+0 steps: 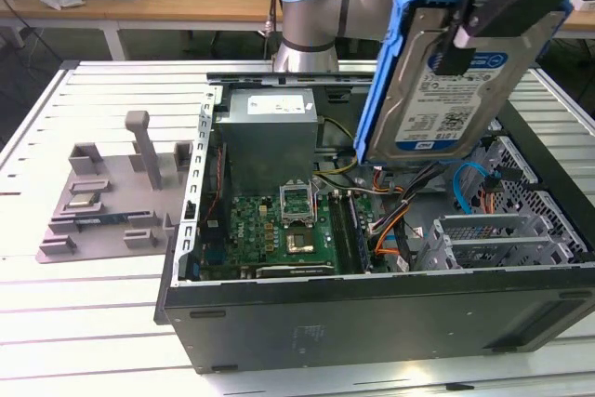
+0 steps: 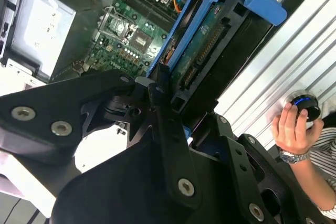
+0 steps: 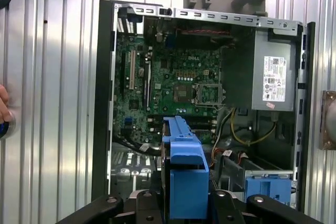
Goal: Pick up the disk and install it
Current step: 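Pick up the disk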
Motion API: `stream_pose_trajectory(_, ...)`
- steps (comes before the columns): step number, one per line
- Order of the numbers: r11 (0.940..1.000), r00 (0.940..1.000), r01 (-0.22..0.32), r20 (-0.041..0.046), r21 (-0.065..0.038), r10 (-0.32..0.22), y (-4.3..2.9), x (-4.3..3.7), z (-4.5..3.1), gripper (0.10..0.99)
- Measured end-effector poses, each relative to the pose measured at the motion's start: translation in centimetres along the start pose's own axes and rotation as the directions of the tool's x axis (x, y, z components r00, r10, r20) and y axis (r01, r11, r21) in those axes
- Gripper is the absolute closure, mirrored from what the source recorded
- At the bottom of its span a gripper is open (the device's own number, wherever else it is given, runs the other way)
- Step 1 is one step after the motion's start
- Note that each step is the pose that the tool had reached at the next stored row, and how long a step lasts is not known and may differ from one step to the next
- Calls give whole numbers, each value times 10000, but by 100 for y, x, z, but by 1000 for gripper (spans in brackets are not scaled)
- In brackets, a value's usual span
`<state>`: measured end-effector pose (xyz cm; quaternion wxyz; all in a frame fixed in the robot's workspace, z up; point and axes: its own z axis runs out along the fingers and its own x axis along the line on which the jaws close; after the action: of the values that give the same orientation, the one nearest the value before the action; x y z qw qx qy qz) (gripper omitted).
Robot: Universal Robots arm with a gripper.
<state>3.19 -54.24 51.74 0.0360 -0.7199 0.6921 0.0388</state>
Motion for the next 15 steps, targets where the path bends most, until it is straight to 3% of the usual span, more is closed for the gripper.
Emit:
stream_pose_trajectory(6, 10000, 10000, 1, 0, 0, -1, -210, 8, 0, 718)
stream_pose_trajectory(15, 10000, 10000, 1, 0, 0, -1, -468, 19, 0, 718)
